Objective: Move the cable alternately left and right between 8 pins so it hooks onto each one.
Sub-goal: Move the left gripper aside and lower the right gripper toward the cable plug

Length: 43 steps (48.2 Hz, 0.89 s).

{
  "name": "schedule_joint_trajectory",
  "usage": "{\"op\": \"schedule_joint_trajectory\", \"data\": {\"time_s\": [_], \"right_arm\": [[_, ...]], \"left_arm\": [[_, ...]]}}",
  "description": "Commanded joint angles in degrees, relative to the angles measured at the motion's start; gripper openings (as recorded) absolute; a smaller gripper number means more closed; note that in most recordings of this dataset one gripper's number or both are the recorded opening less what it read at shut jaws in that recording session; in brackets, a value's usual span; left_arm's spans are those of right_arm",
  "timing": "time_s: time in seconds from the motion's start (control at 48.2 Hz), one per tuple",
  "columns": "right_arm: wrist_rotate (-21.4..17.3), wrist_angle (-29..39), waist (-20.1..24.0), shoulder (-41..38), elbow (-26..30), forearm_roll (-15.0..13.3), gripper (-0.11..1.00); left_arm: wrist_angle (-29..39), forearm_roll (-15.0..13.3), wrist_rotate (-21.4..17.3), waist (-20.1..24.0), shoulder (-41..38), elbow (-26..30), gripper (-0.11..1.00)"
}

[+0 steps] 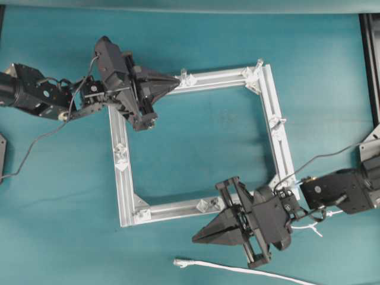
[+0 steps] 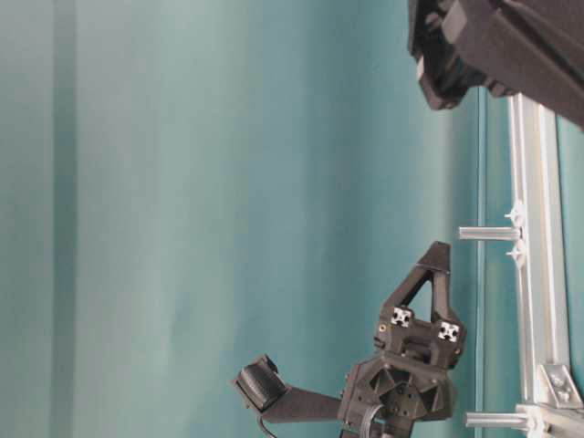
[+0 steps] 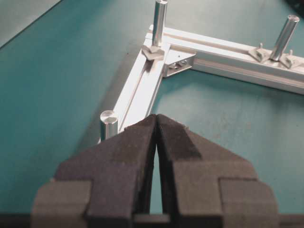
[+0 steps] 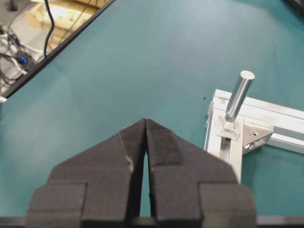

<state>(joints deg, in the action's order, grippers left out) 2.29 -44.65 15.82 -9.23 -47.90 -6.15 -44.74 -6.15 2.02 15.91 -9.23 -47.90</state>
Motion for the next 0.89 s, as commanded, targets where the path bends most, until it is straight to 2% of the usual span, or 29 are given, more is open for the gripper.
{"op": "schedule_joint_trajectory", "data": {"time_s": [0.0, 0.124, 0.373, 0.456, 0.643, 0.705, 0.871], "right_arm": [[-0.8, -0.2, 0.7, 1.0, 1.2, -0.4, 0.00], [-1.0, 5.8, 1.3, 2.6, 3.1, -0.4, 0.01], [-1.9, 22.7, 4.8, 5.5, 7.9, -0.3, 0.01], [-5.0, 25.9, 5.4, 5.1, 8.9, 0.0, 0.01], [-16.5, 31.6, 5.5, 1.8, 11.4, -0.9, 0.04], [-18.1, 32.9, 5.7, 0.4, 12.8, -1.7, 0.11], [-20.3, 36.8, 6.5, -3.4, 17.7, -2.1, 0.44]], "left_arm": [[1.3, 3.2, -1.4, -0.2, 5.3, 0.7, -0.01], [7.3, 3.2, -3.4, -0.7, 11.8, 0.1, 0.00], [20.3, 3.2, -3.3, -5.2, 23.7, -2.7, 0.00], [23.7, 3.2, -3.0, -7.2, 27.1, -4.2, 0.00], [29.2, 3.1, -1.1, -13.4, 33.2, -8.1, 0.01], [30.4, 2.6, 0.2, -14.8, 34.7, -9.4, 0.02], [31.7, 2.5, 4.3, -16.1, 38.3, -12.4, 0.08]]}}
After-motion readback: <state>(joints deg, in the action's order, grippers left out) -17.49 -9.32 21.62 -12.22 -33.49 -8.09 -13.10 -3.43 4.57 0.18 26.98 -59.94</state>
